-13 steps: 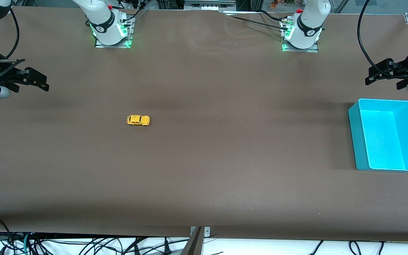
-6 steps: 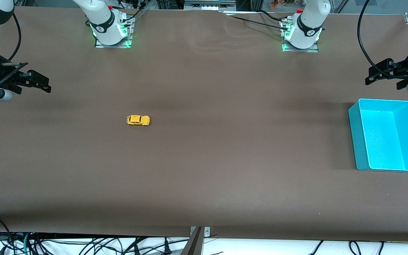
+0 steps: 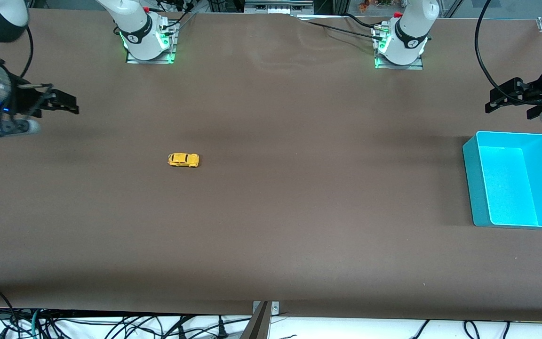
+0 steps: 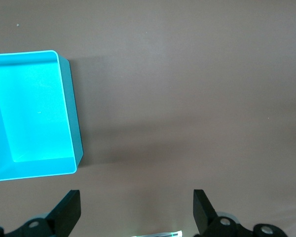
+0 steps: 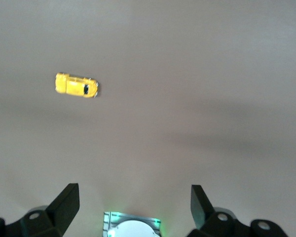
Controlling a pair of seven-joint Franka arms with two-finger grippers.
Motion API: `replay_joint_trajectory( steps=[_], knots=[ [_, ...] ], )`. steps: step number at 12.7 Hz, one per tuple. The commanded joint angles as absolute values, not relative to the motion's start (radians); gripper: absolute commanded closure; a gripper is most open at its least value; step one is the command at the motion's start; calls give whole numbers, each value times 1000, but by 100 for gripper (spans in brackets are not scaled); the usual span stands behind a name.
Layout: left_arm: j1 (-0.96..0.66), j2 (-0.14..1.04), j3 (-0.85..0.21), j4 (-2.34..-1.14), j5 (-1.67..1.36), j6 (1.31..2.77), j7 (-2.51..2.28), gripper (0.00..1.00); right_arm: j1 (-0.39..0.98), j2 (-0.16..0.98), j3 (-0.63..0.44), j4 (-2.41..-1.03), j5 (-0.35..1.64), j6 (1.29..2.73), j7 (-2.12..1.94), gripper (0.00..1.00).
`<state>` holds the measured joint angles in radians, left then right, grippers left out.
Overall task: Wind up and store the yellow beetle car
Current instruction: 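Move the right gripper over the yellow beetle car and lower it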
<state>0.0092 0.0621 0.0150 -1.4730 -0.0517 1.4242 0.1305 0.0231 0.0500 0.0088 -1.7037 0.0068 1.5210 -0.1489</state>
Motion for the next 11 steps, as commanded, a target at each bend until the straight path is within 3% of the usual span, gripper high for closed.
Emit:
replay_joint_trajectory(
  steps=[1, 4, 7, 11],
  knots=[
    [15, 67, 17, -1454, -66, 1422, 150, 0, 66, 80, 18, -1709, 11, 1535, -270, 0],
    [15, 67, 17, -1454, -66, 1422, 150, 0, 95, 72, 95, -1805, 3, 1636, -356, 1],
    [15, 67, 17, -1456, -66, 1422, 150, 0, 95, 25, 182, -1998, -2, 1880, -532, 0],
    [17, 69, 17, -1456, -66, 1422, 150, 0, 95, 90, 202, -2147, -2, 2167, -886, 0]
  ],
)
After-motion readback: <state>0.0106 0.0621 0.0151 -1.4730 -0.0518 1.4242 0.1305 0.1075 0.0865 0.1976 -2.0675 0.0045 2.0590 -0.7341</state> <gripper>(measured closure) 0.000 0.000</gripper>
